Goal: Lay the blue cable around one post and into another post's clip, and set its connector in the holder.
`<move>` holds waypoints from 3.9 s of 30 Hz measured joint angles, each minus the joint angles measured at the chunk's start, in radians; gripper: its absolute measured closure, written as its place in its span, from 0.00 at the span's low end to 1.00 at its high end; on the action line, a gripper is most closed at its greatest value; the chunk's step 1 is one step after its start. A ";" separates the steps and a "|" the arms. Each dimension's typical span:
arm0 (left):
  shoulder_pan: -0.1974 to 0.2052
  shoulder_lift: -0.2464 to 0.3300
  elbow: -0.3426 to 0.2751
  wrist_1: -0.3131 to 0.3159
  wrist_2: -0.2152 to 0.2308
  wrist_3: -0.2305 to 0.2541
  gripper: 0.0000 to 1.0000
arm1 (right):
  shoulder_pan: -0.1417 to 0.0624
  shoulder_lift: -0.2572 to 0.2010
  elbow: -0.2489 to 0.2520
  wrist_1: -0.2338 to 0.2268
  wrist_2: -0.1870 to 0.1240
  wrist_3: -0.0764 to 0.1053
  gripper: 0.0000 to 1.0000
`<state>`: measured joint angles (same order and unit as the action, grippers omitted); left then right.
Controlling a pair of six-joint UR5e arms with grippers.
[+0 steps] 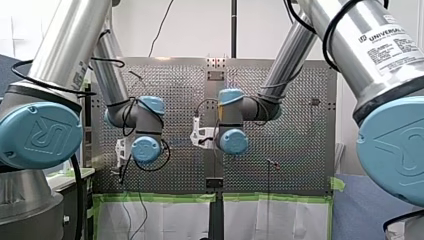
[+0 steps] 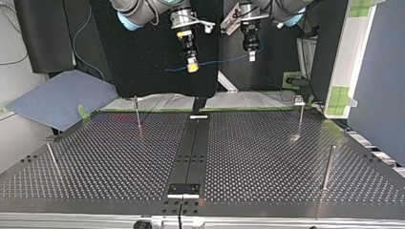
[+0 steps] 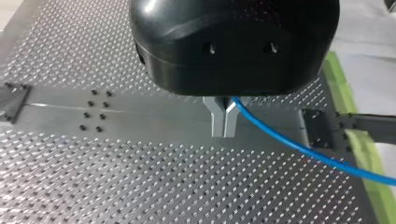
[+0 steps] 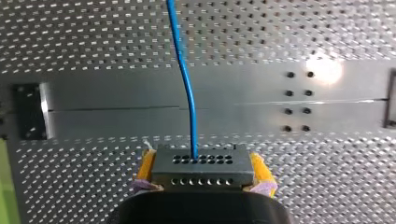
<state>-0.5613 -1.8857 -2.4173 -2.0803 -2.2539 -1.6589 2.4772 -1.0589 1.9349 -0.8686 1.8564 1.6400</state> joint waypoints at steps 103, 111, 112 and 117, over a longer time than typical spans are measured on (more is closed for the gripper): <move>0.630 0.500 0.560 -0.574 0.291 -0.396 1.00 | 0.007 -0.118 -0.729 0.521 -0.190 -0.017 1.00; 0.675 0.486 0.608 -0.574 0.330 -0.411 1.00 | 0.006 -0.113 -0.755 0.523 -0.193 -0.015 1.00; 0.679 0.485 0.613 -0.575 0.335 -0.413 1.00 | 0.005 -0.112 -0.756 0.523 -0.193 -0.015 1.00; 0.700 0.473 0.630 -0.573 0.378 -0.423 1.00 | 0.002 -0.108 -0.758 0.518 -0.193 -0.015 1.00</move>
<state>0.1383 -1.4132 -1.7874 -2.6536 -1.8763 -2.0814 2.4796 -1.1674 1.1774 -0.3508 1.6636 1.6248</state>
